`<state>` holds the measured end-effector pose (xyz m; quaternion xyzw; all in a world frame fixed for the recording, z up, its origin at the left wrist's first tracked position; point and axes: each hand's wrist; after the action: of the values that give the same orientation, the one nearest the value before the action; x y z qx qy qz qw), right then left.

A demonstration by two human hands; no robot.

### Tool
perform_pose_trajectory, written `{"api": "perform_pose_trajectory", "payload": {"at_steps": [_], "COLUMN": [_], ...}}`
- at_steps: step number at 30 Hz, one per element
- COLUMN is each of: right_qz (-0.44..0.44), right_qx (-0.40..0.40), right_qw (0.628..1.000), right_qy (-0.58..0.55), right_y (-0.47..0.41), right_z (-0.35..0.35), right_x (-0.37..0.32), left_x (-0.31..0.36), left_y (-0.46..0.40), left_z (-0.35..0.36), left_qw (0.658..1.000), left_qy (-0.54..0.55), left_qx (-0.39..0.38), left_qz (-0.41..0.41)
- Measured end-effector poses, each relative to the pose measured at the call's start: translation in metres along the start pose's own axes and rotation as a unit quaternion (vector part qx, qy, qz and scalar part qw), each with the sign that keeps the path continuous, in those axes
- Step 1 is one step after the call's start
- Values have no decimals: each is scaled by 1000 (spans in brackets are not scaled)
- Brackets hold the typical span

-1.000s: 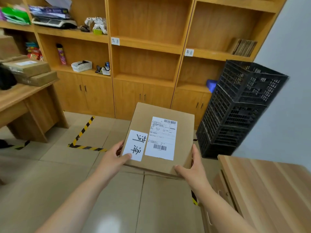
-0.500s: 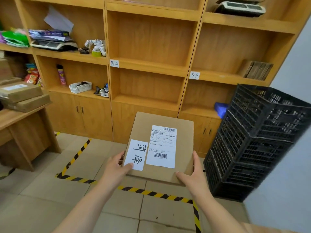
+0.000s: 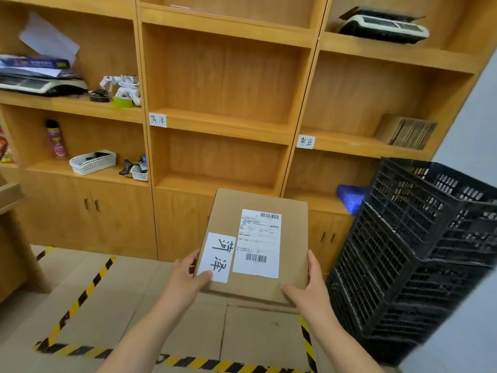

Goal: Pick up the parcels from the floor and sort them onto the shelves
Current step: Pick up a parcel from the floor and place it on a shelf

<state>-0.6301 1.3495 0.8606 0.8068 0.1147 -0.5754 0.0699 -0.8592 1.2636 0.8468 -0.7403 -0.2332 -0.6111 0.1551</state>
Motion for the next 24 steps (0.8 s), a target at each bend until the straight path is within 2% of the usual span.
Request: {"api": "perform_pose_trajectory", "payload": {"at_steps": [6, 12, 19, 24], "right_qz": [16, 41, 25, 6], "right_qx": [37, 42, 13, -24], "right_qw": [999, 998, 999, 1000], "right_qy": [6, 15, 21, 18], "right_y": [-80, -137, -212, -264], "right_z": [13, 3, -3, 0], "right_x": [-11, -5, 7, 10], "left_x": [13, 11, 26, 32], "left_y": [-104, -169, -219, -249], "left_z": [14, 46, 83, 92], "left_qw": [999, 997, 997, 998], "left_qy": [-3, -19, -40, -12], "left_qx": [-35, -75, -37, 15], "left_qz": [17, 6, 59, 52]}}
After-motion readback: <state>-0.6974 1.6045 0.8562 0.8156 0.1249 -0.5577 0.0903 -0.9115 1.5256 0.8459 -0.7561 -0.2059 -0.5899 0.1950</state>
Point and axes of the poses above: each hand's wrist, its own y-axis away from the middle knuckle, its own z-axis out of the palm, x = y × z, and after that the axes turned 3 degrees about y, right-handed
